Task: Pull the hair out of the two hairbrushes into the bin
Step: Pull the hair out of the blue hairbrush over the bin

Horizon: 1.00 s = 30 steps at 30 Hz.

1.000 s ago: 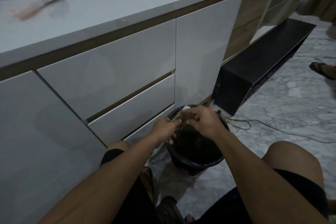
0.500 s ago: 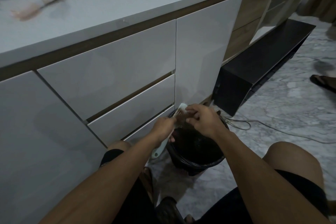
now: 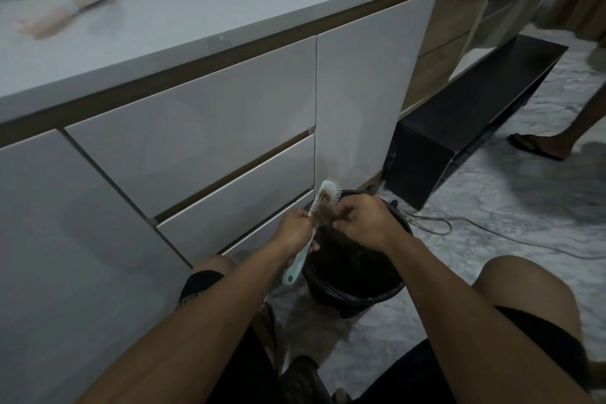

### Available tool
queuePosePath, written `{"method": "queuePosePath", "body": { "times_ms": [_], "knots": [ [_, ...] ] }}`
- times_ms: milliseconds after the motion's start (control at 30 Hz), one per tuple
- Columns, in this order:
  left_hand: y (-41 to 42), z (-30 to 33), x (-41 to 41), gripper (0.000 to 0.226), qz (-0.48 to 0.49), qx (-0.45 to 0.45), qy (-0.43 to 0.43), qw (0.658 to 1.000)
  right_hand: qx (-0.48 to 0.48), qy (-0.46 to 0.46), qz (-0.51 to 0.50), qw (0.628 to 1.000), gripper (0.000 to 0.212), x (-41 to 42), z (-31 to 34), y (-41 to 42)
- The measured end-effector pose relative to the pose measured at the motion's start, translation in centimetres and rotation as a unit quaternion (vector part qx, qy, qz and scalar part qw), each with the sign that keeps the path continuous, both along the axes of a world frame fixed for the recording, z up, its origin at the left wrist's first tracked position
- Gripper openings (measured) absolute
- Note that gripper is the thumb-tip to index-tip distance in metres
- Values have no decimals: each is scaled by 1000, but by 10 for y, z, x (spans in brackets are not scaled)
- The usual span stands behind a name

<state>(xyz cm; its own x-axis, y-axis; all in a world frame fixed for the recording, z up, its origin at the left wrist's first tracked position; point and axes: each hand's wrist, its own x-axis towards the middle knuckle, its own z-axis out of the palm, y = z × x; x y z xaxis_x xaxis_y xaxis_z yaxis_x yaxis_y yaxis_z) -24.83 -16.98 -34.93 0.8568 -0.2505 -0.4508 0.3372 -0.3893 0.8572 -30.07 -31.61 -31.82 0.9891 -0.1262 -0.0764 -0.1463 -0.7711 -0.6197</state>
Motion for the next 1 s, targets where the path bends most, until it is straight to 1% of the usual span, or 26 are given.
{"method": "queuePosePath", "body": {
  "times_ms": [133,200,300,400,533,600,700,800,867,933,1000],
  "knots": [
    [-4,-1,-3,19,2,-28,-7,1000,51,-30,-19,998,34,-2,-1,5],
    [-6,-1,-4,18,-2,-34,-10,999,57,-33,-9,998,38,-3,0,7],
    [-7,0,-4,26,18,-38,-14,999,40,-61,-2,997,21,-2,0,7],
    [-5,1,-2,26,46,-52,14,997,26,-39,0,999,14,-1,1,5],
    [-2,2,0,22,46,-59,27,997,27,3,0,1000,12,0,4,4],
    [-2,2,-1,21,45,-58,24,997,29,9,-14,999,12,-1,6,3],
    [-5,5,-4,23,39,-71,22,997,62,-7,-49,997,7,-1,4,5],
    [-9,7,-7,23,32,-73,22,997,107,-36,-89,990,28,-1,-1,8],
    [-10,6,-7,21,25,-74,23,997,103,-48,-95,989,34,0,-4,8],
    [-11,6,-7,22,18,-66,18,998,84,-53,-91,991,31,0,-5,7],
    [-11,6,-7,24,16,-54,8,998,65,-65,-84,992,19,1,-7,5]
  ]
}}
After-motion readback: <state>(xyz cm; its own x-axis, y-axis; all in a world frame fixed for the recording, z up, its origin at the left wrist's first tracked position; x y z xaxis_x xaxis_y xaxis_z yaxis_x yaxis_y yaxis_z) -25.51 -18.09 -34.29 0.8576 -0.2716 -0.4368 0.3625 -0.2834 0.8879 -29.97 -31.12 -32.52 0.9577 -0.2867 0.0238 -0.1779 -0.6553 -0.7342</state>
